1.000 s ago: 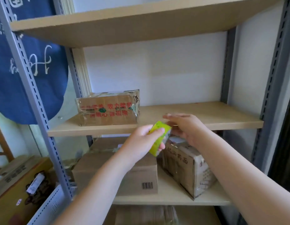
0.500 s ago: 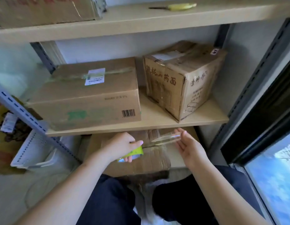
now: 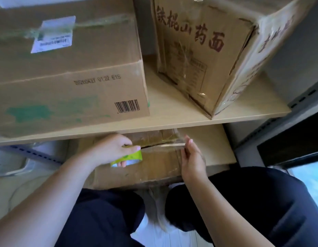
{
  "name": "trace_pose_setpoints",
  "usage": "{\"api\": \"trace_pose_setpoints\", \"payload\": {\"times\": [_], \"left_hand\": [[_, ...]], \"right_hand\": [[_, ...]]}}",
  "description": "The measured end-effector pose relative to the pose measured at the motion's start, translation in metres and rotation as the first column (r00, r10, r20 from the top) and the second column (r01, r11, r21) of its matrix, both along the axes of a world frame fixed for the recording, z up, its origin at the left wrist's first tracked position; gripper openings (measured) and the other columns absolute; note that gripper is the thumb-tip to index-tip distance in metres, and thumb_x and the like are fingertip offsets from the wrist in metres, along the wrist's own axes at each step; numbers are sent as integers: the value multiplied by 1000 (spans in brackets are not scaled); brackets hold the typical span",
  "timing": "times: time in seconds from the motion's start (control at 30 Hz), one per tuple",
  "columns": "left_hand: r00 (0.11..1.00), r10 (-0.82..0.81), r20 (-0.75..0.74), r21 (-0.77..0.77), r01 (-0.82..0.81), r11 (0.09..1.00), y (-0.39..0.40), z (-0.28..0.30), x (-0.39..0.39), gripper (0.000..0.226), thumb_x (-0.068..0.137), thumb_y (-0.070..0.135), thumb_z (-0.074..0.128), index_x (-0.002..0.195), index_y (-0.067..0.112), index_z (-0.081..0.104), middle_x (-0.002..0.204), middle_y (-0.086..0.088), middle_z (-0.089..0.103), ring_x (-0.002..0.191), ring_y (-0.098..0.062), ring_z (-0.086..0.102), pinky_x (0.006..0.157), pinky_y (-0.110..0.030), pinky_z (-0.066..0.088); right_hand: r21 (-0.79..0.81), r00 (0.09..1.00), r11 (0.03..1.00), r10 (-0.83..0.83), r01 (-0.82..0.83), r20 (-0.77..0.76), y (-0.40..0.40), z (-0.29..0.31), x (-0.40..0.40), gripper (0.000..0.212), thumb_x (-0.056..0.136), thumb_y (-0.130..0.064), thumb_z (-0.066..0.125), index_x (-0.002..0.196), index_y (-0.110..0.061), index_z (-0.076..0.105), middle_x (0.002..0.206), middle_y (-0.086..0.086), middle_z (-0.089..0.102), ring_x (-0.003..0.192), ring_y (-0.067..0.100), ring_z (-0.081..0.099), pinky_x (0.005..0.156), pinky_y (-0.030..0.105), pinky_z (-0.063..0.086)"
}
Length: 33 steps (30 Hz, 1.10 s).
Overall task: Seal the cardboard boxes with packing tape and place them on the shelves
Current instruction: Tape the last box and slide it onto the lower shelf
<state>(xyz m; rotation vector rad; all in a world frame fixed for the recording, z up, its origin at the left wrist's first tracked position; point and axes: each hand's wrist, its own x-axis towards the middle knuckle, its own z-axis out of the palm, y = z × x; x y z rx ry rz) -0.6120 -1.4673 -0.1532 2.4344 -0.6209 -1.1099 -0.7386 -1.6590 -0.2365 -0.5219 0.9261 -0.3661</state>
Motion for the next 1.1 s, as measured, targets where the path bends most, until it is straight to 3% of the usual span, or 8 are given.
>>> {"api": "trace_pose_setpoints", "payload": {"times": [0.1,0.23,0.33,0.4,0.5,0.63,0.83,1.1], "left_hand": [[997,-73,-34,38,74,997,-5,-10,10,39,98,45,53,82,11,62,66,1,72,58,-10,65,63,-30,53],[973,-129,189,79,116,990,-7,-21,9,43,96,54,50,80,16,60,72,6,56,61,-14,49,58,-31,35],[951,-156,266,28,155,988,-8,-26,7,46,93,57,47,81,14,58,103,10,61,89,-16,59,81,-35,46],[950,-182,255,66,171,983,-10,-30,6,44,97,50,49,81,11,59,130,18,55,106,-9,57,84,-28,42],[959,-239,154,149,217,965,-15,-37,7,41,100,50,44,84,16,60,154,18,38,103,-4,63,85,-27,45],[979,-169,110,199,145,969,-18,-44,14,48,99,55,41,139,30,53,147,13,49,60,-8,67,73,-24,48],[985,-122,123,212,94,973,-11,-83,38,56,86,75,44,121,35,63,119,5,69,54,-4,67,65,-30,57],[991,-67,112,224,41,974,-11,-98,45,66,72,88,47,115,39,62,111,6,71,55,-6,70,58,-30,56]], "right_hand": [[-75,1000,997,5,-7,-21,-5,-7,3,19,101,-19,52,108,-12,69,102,-7,73,103,8,65,101,32,50],[-217,999,976,-8,-1,-42,-9,-16,6,19,101,-19,52,107,-15,70,98,-14,75,99,7,68,99,32,52],[-273,998,961,24,-38,-54,-12,-20,5,20,102,-21,52,110,-18,70,89,-13,75,100,15,68,96,29,53],[-301,996,951,42,-66,-84,-11,-25,5,21,102,-24,53,111,-21,71,85,-10,75,98,16,69,93,27,53],[-321,993,945,25,-61,-115,-9,-28,7,21,102,-26,52,108,-24,72,84,-14,73,88,9,67,86,22,54],[-330,992,944,-21,-21,-123,-7,-29,11,20,103,-22,51,106,-21,71,94,-16,71,77,-1,66,85,21,56],[-294,971,949,45,-116,-236,-9,-31,12,24,101,-28,55,116,-19,71,87,-19,73,87,6,67,85,20,55],[-204,892,934,189,-292,-411,-16,-43,12,19,97,-37,60,106,-30,76,109,-4,72,106,19,67,99,42,53]]}}
